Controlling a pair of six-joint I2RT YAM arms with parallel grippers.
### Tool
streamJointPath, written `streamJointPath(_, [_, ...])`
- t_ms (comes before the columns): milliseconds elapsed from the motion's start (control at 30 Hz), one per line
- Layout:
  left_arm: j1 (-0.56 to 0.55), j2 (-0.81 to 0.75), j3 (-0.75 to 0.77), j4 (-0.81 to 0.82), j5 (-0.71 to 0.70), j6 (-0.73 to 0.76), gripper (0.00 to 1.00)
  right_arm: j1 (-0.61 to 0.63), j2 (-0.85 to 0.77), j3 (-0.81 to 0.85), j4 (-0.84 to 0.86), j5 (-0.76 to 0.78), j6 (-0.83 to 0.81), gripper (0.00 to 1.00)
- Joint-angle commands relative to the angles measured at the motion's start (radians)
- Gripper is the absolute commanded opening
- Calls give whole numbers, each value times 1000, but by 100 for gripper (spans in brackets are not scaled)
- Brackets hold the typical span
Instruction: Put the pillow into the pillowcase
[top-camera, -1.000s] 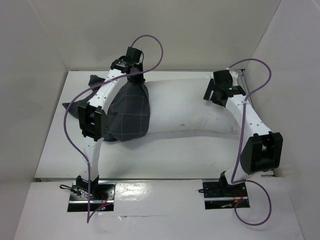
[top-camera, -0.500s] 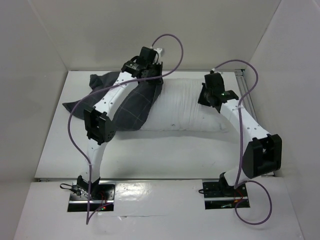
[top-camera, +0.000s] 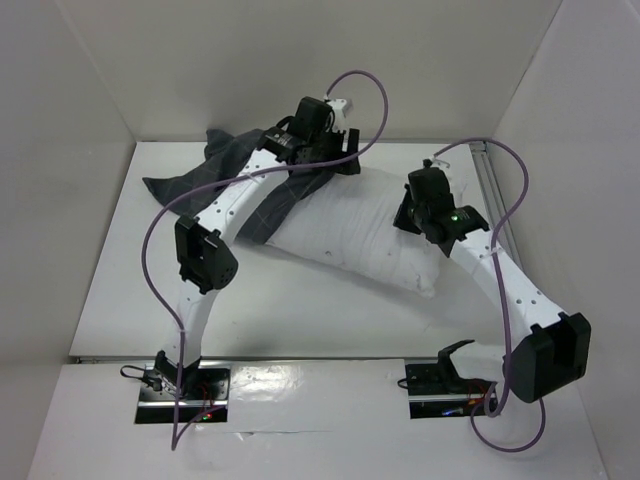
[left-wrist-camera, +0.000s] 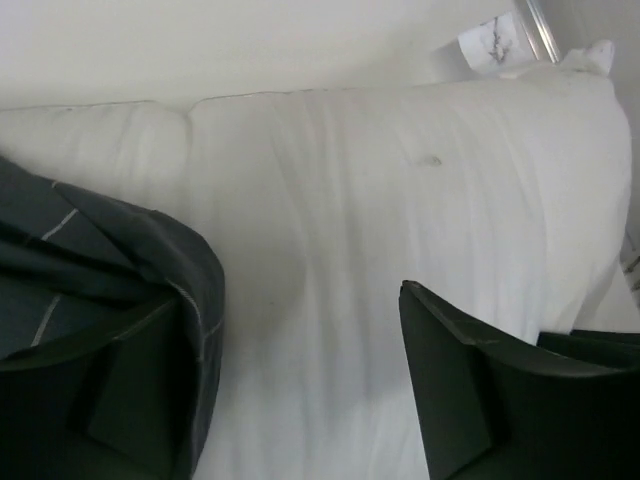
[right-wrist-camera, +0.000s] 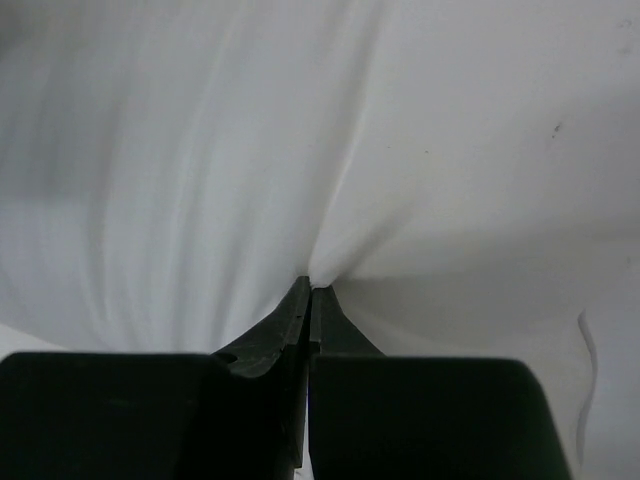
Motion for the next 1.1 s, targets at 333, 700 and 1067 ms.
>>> streamJointPath(333, [-3, -629, -492, 115, -493, 150, 87, 18, 20, -3, 57, -16, 43, 93])
streamJointPath(700, [8, -1080, -1257, 208, -660, -206, 71, 9, 8, 81, 2, -14, 13, 100])
streamJointPath(1067, [-98, -973, -1545, 480, -907, -376, 80, 9, -32, 41, -67, -14, 4, 100])
